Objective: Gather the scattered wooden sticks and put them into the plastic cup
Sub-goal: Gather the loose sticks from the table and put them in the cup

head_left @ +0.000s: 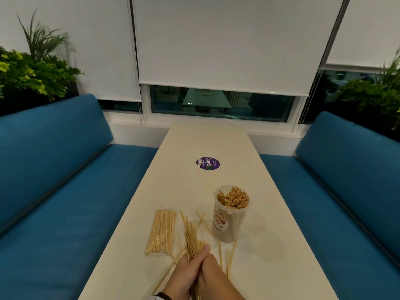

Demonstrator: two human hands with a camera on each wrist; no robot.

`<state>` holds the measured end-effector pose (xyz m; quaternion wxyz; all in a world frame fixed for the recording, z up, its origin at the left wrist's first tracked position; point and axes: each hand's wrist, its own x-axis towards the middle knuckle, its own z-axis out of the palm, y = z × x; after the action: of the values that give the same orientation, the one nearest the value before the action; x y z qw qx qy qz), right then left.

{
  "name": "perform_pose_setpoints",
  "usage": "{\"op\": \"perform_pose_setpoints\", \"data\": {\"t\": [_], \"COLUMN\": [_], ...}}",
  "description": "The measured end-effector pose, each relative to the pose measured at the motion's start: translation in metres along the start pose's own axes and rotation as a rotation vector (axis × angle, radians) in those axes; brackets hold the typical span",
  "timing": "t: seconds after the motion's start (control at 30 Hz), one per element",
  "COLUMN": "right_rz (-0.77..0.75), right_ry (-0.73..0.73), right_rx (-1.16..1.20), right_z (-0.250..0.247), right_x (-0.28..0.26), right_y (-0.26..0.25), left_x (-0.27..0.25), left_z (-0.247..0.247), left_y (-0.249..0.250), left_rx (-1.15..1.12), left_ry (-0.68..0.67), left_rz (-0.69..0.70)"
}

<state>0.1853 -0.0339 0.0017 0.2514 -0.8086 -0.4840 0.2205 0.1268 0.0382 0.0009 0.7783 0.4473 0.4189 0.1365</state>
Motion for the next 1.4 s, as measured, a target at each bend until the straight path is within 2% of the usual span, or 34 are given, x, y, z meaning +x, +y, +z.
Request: {"op": "perform_pose_setpoints", "data": {"t": [0.03,0.13,0.2,0.33,0.43,0.5,0.6,0.7,0.77,0.87,1.0,1.23,1.4], "right_rz": [0.045,-0.026,-0.006,-0.145,-0.154,-0.09,0.144,0.347,0.424,0.443,0.473,0.633,0.573], "right_ry": [0.049,0.131,-0.009,0.049,0.104,0.144,0.173,0.08,-0.013,-0.129,-0.224,-0.171,-0.158], "right_rx": [0.07,-0.038,-0.016,0.095,0.171,0.232,0.361,0.469,0.559,0.82,1.24,1.419,1.497], "right_z": [-0.001,-0.011,-0.011,-0.011,-0.021,-0.025,-0.023,-0.022,-0.02,-0.022,-0.037,-0.042,-0.048], "right_x": [0.005,0.004,0.003,-0.002,-0.003,-0.003,-0.003,-0.001,0.0,0.003,0.005,0.007,0.006], "right_y": [0.002,-0.019,-0.023,-0.01,-0.005,-0.003,-0.002,-0.001,0.0,0.004,-0.001,-0.002,-0.007], "left_x": [0.001,0.008,0.01,0.011,0.007,0.0,-0.007,-0.015,-0.019,-0.022,-0.024,-0.023,-0.018], "left_z": [0.0,0.001,0.001,0.0,-0.001,0.001,0.007,0.014,0.019,0.023,0.026,0.027,0.027], "left_y": [0.0,-0.001,-0.001,0.01,0.021,0.029,0.037,0.039,0.037,0.039,0.042,0.039,0.033], "left_rx": [-0.016,-0.054,-0.086,-0.154,-0.199,-0.216,-0.249,-0.269,-0.228,-0.158,-0.146,-0.04,0.066], "left_ry": [0.02,0.059,0.076,0.088,0.148,0.182,0.227,0.268,0.284,0.315,0.331,0.312,0.376], "left_rz": [-0.004,-0.034,-0.03,0.002,0.087,0.128,0.169,0.235,0.325,0.426,0.473,0.567,0.625]}}
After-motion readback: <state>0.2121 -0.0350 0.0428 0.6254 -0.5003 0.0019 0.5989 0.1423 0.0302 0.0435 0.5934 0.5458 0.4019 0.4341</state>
